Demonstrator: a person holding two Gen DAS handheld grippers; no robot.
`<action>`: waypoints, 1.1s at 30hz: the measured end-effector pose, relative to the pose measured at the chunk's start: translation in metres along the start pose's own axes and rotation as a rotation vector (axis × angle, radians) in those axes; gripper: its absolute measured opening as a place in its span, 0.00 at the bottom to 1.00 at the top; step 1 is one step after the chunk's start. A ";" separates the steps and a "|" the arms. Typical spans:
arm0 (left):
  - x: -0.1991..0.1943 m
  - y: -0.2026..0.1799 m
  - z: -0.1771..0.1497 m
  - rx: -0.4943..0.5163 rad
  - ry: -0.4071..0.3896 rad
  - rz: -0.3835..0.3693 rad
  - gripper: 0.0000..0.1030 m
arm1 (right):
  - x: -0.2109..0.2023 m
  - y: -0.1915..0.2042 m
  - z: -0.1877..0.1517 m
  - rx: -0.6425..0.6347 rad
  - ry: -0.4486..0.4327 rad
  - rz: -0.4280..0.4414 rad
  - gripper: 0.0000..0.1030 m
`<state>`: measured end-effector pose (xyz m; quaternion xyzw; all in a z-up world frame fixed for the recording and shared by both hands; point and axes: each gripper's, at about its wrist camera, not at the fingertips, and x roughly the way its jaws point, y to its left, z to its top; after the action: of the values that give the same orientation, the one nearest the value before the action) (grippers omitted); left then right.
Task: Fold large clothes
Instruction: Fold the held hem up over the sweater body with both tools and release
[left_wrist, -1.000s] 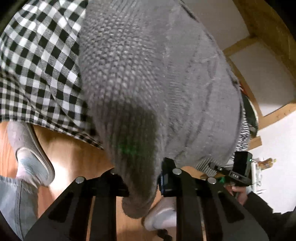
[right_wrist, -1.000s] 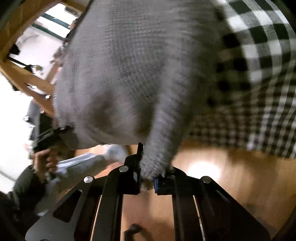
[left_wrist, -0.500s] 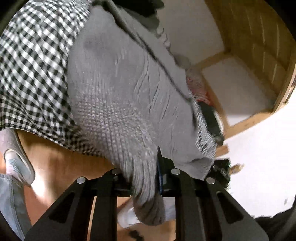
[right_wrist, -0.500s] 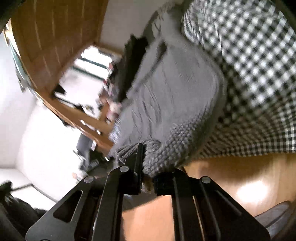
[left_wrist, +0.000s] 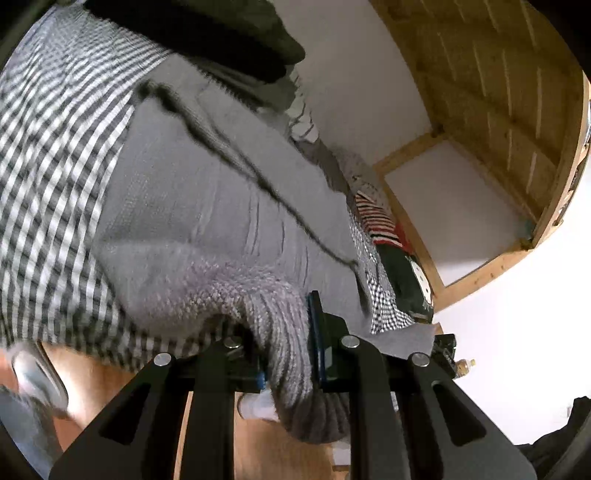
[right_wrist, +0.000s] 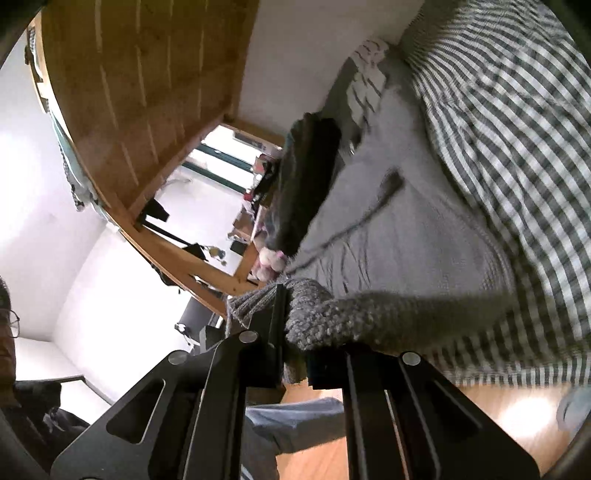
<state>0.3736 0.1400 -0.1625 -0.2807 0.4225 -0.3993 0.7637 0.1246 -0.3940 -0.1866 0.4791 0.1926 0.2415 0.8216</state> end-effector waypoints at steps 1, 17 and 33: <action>0.003 -0.003 0.008 0.005 -0.006 0.002 0.16 | 0.004 0.003 0.007 -0.007 -0.003 0.006 0.09; 0.064 -0.038 0.162 0.078 -0.049 0.038 0.16 | 0.094 0.032 0.170 -0.118 -0.066 0.033 0.09; 0.174 0.018 0.314 -0.030 0.094 0.133 0.17 | 0.228 -0.039 0.317 -0.024 -0.008 -0.218 0.09</action>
<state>0.7097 0.0305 -0.0969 -0.2446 0.4814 -0.3541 0.7636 0.4906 -0.4978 -0.0920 0.4464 0.2371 0.1511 0.8495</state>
